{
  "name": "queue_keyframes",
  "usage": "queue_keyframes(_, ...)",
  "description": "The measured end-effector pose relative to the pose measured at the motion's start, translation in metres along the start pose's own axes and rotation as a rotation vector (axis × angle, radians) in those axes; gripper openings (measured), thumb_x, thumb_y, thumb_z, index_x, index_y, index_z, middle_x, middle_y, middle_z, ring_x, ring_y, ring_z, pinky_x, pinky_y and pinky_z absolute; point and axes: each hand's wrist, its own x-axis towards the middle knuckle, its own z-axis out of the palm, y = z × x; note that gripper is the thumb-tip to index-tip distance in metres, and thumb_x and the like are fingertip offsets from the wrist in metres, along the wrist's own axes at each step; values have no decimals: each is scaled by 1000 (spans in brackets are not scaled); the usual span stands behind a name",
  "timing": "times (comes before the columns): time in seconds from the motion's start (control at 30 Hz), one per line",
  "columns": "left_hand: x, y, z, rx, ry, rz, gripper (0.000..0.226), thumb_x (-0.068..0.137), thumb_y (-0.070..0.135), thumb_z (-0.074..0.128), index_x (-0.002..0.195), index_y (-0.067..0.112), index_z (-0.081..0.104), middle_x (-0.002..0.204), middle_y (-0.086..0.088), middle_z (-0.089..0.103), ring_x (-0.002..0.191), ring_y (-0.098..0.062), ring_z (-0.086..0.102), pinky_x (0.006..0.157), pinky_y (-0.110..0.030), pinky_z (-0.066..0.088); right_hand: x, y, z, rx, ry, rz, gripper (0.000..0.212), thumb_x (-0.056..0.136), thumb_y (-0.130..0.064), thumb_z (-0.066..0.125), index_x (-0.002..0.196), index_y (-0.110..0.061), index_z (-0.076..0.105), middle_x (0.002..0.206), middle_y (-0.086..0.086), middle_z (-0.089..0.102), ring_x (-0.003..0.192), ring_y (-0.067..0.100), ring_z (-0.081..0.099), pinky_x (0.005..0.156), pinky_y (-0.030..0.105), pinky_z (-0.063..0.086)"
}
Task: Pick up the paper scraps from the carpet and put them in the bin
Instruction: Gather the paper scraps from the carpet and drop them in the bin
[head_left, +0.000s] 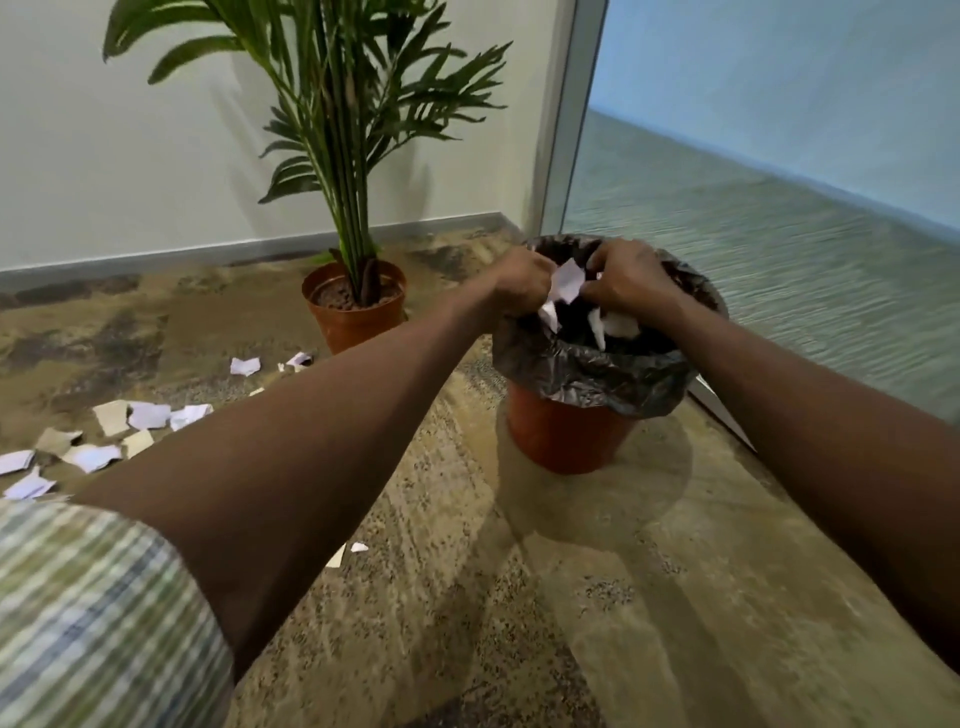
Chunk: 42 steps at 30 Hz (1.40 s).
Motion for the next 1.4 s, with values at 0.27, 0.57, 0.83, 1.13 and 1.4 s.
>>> queue_keyframes(0.27, -21, -23, -8, -258, 157, 180, 33, 87, -12, 47, 114, 3, 61, 108, -18, 65, 100, -33, 66, 82, -43, 60, -3, -5, 3, 29, 75, -67, 23, 84, -17, 64, 98, -1, 70, 101, 20, 68, 97, 33, 64, 81, 32, 51)
queue_keyframes(0.57, -106, -163, -63, -201, 374, -107, 25, 95, 8, 59, 120, 4, 60, 97, -7, 66, 78, -15, 64, 65, -26, 56, -56, -99, 61, 176, 233, -755, 15, 91, -11, 56, 91, -2, 68, 95, 13, 60, 83, 22, 56, 71, 31, 48)
queue_keyframes(0.83, -241, -296, -119, 394, 184, -292, 4, 84, 11, 73, 88, 10, 74, 80, -3, 73, 60, -1, 63, 58, -23, 50, -164, -141, 197, 177, -516, -1096, 9, 84, -6, 66, 86, -4, 74, 83, 10, 69, 76, 22, 63, 67, 23, 39)
queue_keyframes(1.13, -362, -351, -80, 433, -116, -371, 48, 51, 58, 88, 85, 27, 72, 75, 20, 64, 70, 8, 58, 57, -6, 37, -159, -135, 290, -11, -775, -853, 9, 80, -5, 69, 89, -5, 70, 92, 11, 70, 86, 25, 65, 65, 25, 42)
queue_keyframes(1.4, -375, -364, -65, 492, -78, -246, 25, 71, 47, 81, 90, 32, 74, 90, 20, 61, 80, 5, 56, 66, -11, 46, -140, -123, 304, 128, -935, -636, 22, 74, -12, 83, 93, -10, 74, 86, 0, 71, 73, 5, 65, 57, 11, 43)
